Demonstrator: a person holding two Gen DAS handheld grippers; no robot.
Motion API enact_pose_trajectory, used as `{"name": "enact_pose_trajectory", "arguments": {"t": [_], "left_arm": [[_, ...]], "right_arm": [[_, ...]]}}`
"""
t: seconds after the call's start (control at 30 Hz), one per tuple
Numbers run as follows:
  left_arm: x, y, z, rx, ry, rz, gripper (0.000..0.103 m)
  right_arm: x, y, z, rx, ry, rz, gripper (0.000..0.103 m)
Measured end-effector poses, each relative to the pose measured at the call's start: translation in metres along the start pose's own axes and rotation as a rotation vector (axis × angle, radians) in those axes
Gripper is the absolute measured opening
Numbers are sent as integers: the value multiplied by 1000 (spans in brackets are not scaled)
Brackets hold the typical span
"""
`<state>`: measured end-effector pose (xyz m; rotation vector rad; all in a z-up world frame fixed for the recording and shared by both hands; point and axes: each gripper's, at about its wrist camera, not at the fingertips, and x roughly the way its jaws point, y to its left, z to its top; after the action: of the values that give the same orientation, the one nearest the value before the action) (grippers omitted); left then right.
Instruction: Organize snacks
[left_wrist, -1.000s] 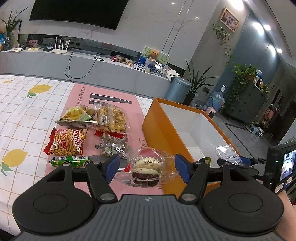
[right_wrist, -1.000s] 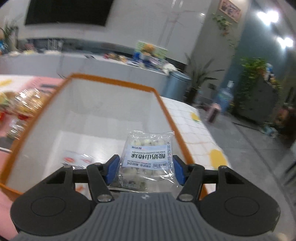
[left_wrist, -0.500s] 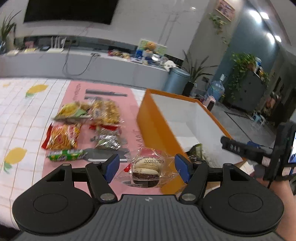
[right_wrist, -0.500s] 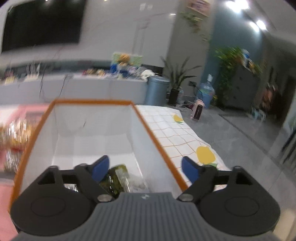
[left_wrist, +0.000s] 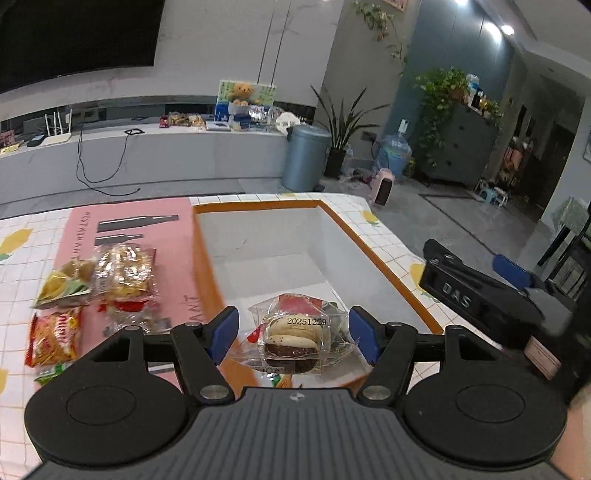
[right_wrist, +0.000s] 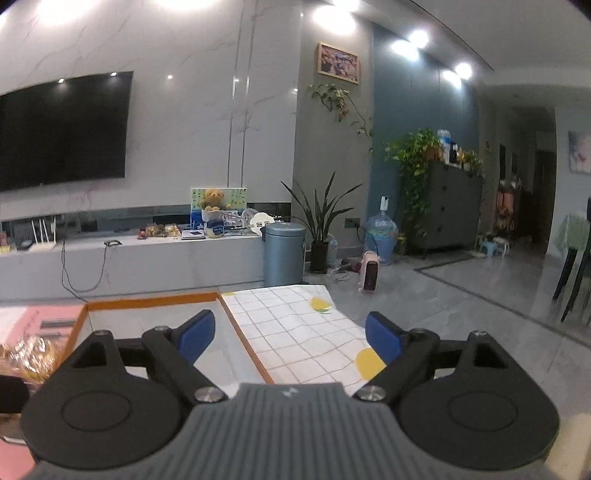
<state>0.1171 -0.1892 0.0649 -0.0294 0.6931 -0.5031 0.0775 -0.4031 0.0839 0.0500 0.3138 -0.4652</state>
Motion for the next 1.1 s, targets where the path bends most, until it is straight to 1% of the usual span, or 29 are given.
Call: {"name": "enact_pose_trajectory", "arguments": {"t": [0.13, 0.23, 0.33, 0.47, 0.57, 0.67, 0.73, 0.8, 0.83, 0.87, 0.93, 1.1], "left_arm": [[28, -11, 5, 19, 20, 15, 76], [45, -15, 4, 13, 37, 20, 76], [60, -13, 1, 0, 59, 25, 76], [70, -7, -8, -17, 107, 16, 76], [77, -9, -11, -11, 119, 40, 76], [75, -11, -13, -10, 118, 37, 77], [74, -10, -13, -16, 138, 61, 79], [74, -12, -12, -31, 164, 92, 83], [71, -10, -12, -43, 167, 91, 88], [68, -8, -13, -56, 166, 84, 92], [61, -7, -13, -70, 163, 71, 92], [40, -7, -9, -53, 142, 70, 92]], "right_arm": [[1, -5, 1, 19, 13, 3, 86], [2, -5, 3, 3, 2, 19, 88], [-1, 1, 0, -49, -8, -18, 91], [0, 3, -1, -80, 3, -26, 91], [-2, 2, 2, -59, -6, -25, 91], [-6, 1, 3, -43, -17, -7, 92], [-3, 3, 2, -50, -12, -11, 92], [-2, 5, 2, -63, -1, -19, 92], [-1, 6, 2, -64, 3, -21, 92], [0, 6, 2, -61, 7, -17, 92], [-1, 5, 2, -51, 10, -5, 92], [-2, 3, 4, -25, 2, 15, 92]]}}
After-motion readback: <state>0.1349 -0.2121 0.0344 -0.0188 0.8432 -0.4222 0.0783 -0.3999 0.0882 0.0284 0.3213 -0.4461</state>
